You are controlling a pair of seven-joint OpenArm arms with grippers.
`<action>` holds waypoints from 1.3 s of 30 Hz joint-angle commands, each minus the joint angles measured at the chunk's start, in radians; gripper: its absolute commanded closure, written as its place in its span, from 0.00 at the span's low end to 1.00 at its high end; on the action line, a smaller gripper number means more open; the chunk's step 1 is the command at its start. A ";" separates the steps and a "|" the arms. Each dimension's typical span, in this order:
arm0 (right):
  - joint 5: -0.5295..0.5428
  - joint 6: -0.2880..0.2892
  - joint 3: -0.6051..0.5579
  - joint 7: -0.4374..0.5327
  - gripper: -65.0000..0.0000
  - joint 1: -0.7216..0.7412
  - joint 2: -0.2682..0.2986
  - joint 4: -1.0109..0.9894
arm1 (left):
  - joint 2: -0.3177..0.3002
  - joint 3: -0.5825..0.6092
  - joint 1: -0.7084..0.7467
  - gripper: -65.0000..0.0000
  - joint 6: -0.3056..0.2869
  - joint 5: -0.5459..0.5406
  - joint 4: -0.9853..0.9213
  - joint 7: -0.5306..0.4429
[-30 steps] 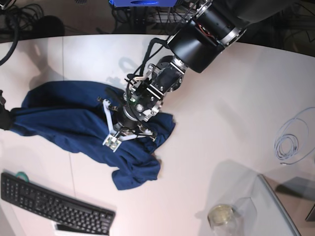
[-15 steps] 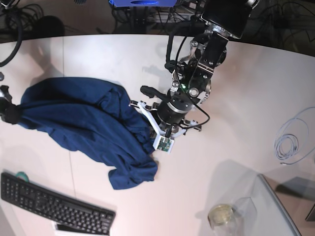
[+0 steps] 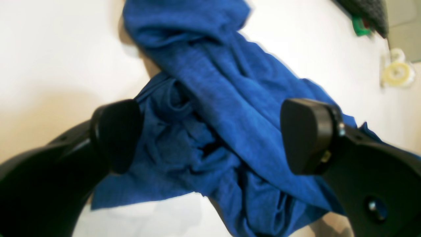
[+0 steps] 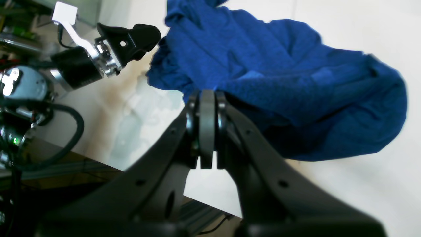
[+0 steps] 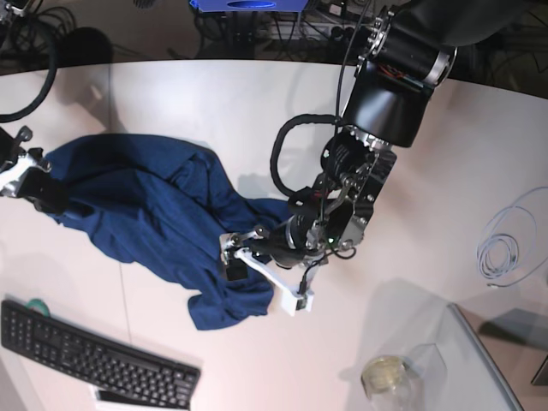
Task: Layout the t-shirt on the table in an organized manner, then fold the t-shirt properly
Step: 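Pull the grasped fabric away from the right gripper with the left gripper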
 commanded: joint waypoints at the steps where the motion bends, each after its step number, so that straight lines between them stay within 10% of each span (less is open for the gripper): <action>1: 0.021 0.006 0.006 0.019 1.00 0.008 0.014 0.013 | 0.021 -0.002 -0.057 0.04 -0.012 -0.013 -0.019 -0.018; 16: 0.021 0.006 -0.006 0.017 1.00 -0.009 0.013 0.017 | 0.142 0.009 -0.410 0.08 -0.049 -0.013 -0.700 -0.357; 34: 0.021 0.006 -0.232 0.027 1.00 -0.037 0.011 0.018 | 0.145 0.244 -0.390 0.09 -0.061 -0.012 -0.828 -0.608; 39: 0.021 0.006 -0.235 0.027 1.00 -0.035 0.011 0.018 | 0.145 0.244 -0.381 0.65 -0.061 -0.012 -0.831 -0.617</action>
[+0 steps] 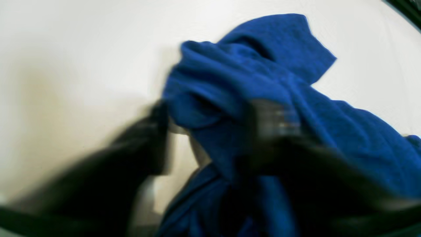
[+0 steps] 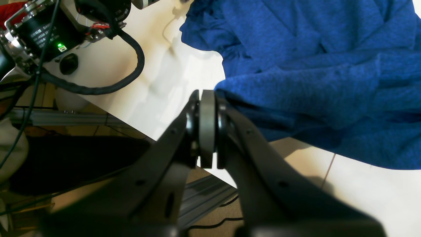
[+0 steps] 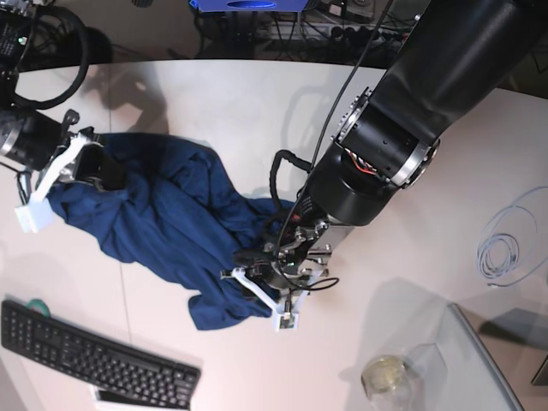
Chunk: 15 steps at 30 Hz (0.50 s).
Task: Layout the t-shirt on the table in an organized manner, then fold the t-shirt properly
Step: 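Pull the grasped fabric away from the right gripper with the left gripper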
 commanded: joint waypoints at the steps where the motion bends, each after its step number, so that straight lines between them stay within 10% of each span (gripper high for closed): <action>1: 0.023 0.006 0.001 0.019 1.00 0.007 0.012 0.017 | 0.007 -0.004 -0.030 0.79 -0.001 0.001 0.010 -0.029; 3: 0.023 0.006 0.005 0.019 1.00 0.007 0.015 0.017 | 0.005 -0.009 -0.035 1.00 0.001 0.000 0.010 -0.029; 10: 0.023 0.006 0.005 0.019 1.00 0.010 0.022 0.017 | -0.045 -0.010 -0.032 1.00 0.007 -0.005 0.111 -0.015; 15: 0.023 0.006 0.030 0.057 1.00 0.009 0.099 0.017 | -0.153 -0.010 0.007 1.00 0.159 -0.008 0.356 0.092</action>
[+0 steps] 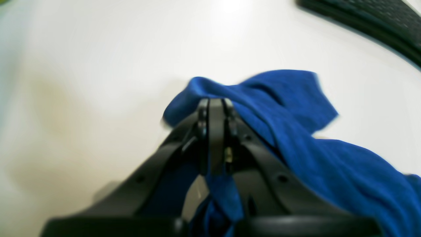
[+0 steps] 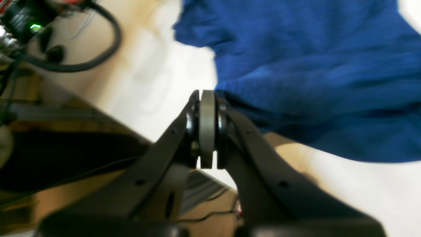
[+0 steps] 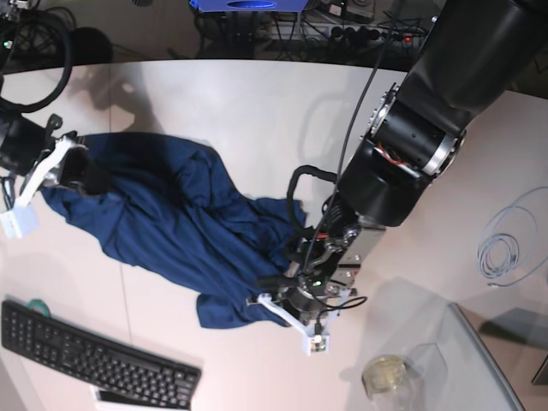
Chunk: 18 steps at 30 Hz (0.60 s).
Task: Layout the t-shirt on the table in an organized manner, then fold the t-shirt properly
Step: 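Pull the grasped fabric away from the right gripper with the left gripper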
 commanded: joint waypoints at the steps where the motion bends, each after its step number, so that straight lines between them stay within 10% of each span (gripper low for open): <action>1: 0.023 0.006 0.040 0.031 1.00 0.006 0.019 0.014 | -0.030 -0.005 -0.033 1.00 0.025 0.000 0.087 -0.003; 18: 0.023 0.006 0.248 0.037 1.00 0.162 0.136 0.009 | -0.199 -0.496 0.120 1.00 0.098 0.006 0.730 0.407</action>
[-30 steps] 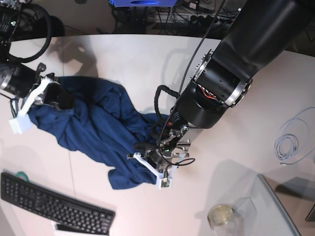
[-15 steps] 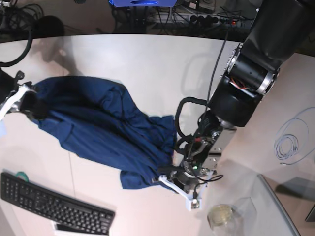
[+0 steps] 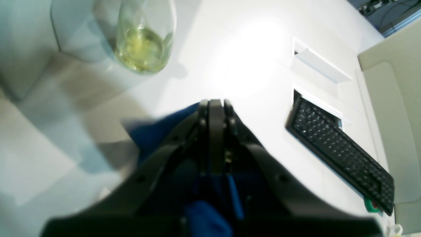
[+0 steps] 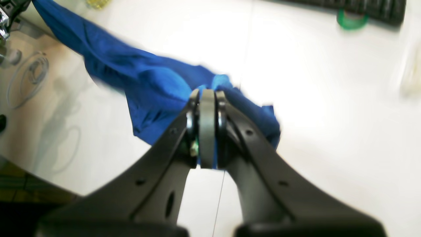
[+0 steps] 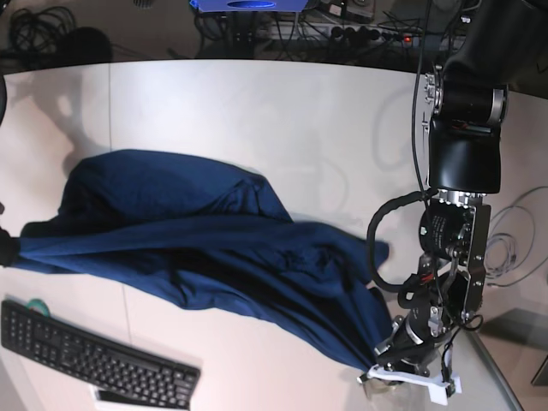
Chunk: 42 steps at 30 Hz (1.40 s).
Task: Layout the t-shirt on the table in an organized manner, then fold the t-shirt properly
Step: 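Pull the grasped fabric away from the right gripper with the left gripper, then release the fabric and regrasp the shirt edge with the left gripper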
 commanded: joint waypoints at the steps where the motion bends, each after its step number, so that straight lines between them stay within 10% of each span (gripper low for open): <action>1: 0.015 0.006 0.014 0.021 1.00 0.017 0.020 0.010 | -0.003 -0.005 -0.026 1.00 -0.004 -0.003 0.019 -0.015; 13: 0.000 0.012 0.068 -0.016 1.00 -0.122 -0.029 0.010 | -0.063 -0.010 0.149 1.00 -0.004 -0.001 0.183 -0.015; 25: 0.236 0.013 0.329 -0.062 1.00 -0.190 -0.010 0.005 | -0.098 -0.124 0.233 1.00 -0.004 -0.003 0.311 -0.010; 42: -0.184 0.013 -0.167 -0.046 1.00 0.522 0.125 -0.375 | 0.072 0.061 -0.192 1.00 -0.007 -0.001 -0.076 -0.056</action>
